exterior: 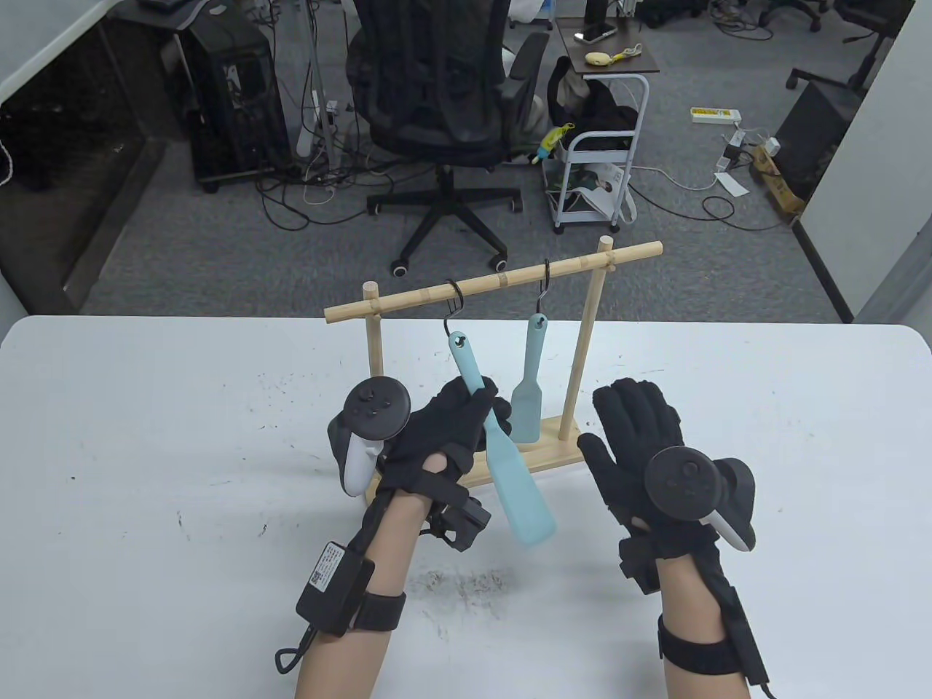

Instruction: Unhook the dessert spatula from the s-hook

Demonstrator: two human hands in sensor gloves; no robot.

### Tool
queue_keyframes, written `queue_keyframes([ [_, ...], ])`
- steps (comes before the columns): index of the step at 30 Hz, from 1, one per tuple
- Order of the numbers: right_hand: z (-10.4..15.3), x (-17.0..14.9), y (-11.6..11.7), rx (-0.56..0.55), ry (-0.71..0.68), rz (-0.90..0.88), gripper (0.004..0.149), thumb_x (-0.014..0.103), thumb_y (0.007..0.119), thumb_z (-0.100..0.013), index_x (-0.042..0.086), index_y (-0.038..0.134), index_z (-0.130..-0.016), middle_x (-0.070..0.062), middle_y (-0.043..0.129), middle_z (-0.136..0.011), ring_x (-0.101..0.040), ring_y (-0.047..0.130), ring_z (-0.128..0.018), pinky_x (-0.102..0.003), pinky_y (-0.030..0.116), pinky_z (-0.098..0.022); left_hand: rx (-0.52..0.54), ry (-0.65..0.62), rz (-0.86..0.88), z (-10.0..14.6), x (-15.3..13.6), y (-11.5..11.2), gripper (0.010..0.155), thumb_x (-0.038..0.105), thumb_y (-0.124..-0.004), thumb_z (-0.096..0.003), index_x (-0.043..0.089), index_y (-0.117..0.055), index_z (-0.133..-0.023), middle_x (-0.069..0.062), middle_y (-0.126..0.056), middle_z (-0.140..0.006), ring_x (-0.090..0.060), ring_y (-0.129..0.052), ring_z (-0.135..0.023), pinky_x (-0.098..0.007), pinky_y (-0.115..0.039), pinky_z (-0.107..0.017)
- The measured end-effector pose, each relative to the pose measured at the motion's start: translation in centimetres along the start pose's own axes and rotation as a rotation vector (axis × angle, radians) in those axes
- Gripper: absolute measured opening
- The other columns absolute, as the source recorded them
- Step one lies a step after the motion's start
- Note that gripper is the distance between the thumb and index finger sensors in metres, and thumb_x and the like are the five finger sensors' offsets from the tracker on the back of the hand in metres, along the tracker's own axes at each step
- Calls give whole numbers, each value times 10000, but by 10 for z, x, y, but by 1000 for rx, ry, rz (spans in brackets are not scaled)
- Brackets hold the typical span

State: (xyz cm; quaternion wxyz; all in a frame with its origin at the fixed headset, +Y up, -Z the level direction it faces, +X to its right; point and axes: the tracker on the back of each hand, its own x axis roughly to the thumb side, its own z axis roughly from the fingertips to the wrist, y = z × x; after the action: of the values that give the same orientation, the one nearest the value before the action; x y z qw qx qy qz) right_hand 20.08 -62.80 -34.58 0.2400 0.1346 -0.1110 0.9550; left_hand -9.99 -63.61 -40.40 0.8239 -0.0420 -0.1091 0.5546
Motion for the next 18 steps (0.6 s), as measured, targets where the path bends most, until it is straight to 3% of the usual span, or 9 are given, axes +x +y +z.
queue_keyframes([
  [18, 0, 0, 0, 1, -1, 0, 697, 578, 657, -536, 193, 590, -1113, -129, 502, -1194, -476, 447, -1082, -632, 405, -754, -3, -30, -31, 3, 10, -2, 585, 512, -680, -582, 174, -683, -1060, 26, -973, -888, -141, -1084, -704, -326, -924, -530],
])
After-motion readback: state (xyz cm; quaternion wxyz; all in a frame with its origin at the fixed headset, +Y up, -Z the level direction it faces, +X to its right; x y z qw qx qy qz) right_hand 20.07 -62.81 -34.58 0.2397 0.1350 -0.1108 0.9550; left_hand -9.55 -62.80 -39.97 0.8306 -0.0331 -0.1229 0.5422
